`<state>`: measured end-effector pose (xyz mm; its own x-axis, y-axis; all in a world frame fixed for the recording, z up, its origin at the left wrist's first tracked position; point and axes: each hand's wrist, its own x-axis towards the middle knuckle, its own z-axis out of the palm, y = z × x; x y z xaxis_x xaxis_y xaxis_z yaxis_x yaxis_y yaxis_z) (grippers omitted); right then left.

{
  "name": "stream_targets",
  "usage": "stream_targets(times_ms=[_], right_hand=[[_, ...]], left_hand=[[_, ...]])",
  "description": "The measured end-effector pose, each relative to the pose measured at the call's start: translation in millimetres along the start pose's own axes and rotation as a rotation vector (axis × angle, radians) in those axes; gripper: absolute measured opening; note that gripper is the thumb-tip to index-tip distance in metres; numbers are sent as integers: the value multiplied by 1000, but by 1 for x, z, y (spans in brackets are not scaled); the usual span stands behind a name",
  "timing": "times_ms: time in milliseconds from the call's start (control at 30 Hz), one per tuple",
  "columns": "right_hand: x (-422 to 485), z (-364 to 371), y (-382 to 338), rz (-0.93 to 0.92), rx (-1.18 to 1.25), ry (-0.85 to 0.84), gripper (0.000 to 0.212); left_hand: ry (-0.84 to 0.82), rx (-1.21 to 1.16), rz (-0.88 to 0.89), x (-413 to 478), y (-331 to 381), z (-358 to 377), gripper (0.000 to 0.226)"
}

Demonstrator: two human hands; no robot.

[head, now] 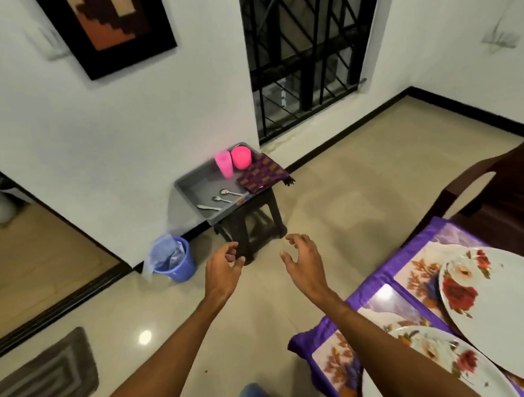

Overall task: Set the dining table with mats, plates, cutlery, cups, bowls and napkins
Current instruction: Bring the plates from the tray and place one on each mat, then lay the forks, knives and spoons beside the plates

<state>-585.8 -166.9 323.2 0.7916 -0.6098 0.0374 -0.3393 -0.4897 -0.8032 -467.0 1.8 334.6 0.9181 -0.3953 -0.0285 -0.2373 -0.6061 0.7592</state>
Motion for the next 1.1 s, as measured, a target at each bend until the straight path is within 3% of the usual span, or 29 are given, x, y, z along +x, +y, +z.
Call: stream_targets(times_ms=[700, 900, 1033, 1100], right_hand=[[199, 182, -94, 91, -70, -193, 40], [275, 216, -95, 88, -69, -224, 38], [332, 250, -80, 105, -83, -302, 35], [359, 270, -68, 100, -114, -358, 32]], left_hand=[[-10, -102, -159, 228, -125, -83, 39], [-26, -56, -179, 300, -141, -87, 37], [-185, 33, -234, 354, -156, -83, 37], [-161, 33, -274, 377, -163, -78, 43]])
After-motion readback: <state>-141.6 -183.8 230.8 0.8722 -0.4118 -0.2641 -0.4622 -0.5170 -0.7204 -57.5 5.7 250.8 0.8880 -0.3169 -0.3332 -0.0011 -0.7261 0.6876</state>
